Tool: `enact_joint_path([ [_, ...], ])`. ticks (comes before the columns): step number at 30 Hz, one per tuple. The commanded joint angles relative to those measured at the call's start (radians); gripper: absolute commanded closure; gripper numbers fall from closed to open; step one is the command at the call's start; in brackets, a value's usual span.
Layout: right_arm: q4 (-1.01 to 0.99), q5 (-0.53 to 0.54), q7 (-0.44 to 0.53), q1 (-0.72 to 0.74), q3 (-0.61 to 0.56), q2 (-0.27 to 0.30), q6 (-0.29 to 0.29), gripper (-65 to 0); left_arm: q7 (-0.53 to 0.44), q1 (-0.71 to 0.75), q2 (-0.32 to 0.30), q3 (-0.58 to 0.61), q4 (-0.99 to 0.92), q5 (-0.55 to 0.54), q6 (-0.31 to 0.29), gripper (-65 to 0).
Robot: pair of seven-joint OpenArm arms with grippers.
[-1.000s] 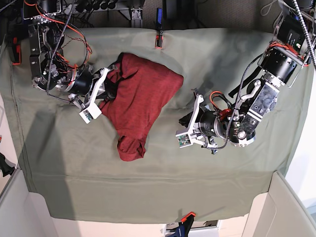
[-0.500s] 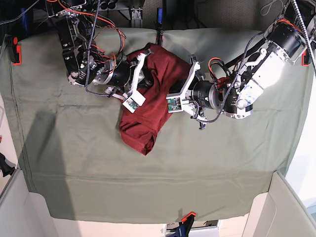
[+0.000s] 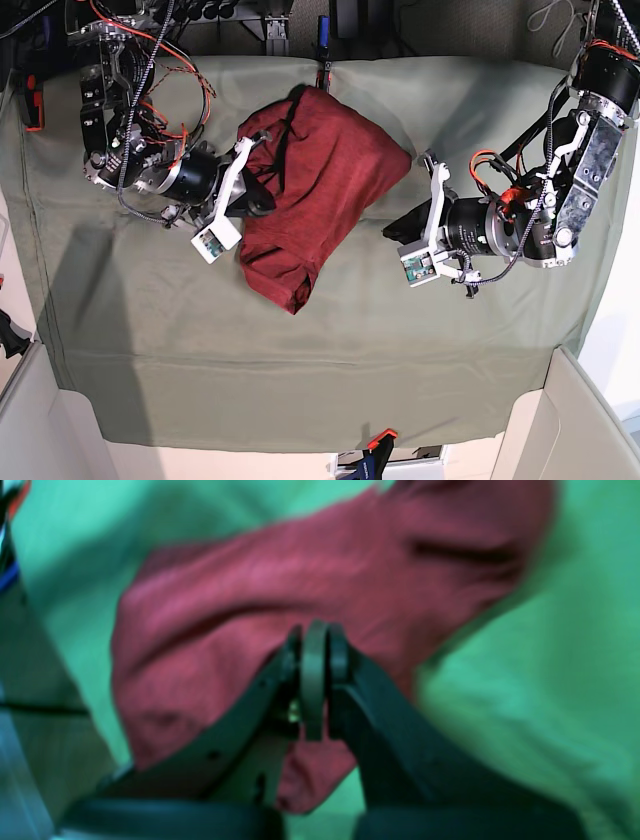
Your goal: Fold the T-shirt properly
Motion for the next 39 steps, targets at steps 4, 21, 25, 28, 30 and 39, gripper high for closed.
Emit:
enact_joint_path([
  [4,-0.03,0.031,0.053,0.072,0.033,-0.061,-0.004,0.0,-0.015,0.061,0.023,-0.01,0.027,-0.027,-0.002,0.0],
  [21,-0.266,-0.083,0.031,0.094,-0.084,-0.077,-0.003,0.0,-0.045,0.291,0.076,-0.01,0.026,0.129,-0.002,0.0],
  [25,-0.24,-0.043,0.03,0.03,-0.091,-0.058,-0.003,0.0,-0.045,0.329,0.071,-0.014,0.027,0.132,-0.002,0.0],
  [28,-0.185,-0.035,0.03,-0.015,-0.09,-0.043,0.001,0.0,-0.045,0.349,0.071,-0.055,0.028,0.132,-0.002,0.0],
  [30,-0.138,-0.032,0.031,-0.036,-0.091,-0.031,0.001,0.0,-0.045,0.354,0.071,-0.09,0.031,0.122,-0.002,0.0],
  [39,-0.053,-0.029,0.057,-0.025,-0.086,-0.018,0.0,0.0,-0.033,0.354,0.071,-0.221,0.095,0.016,-0.002,0.0],
])
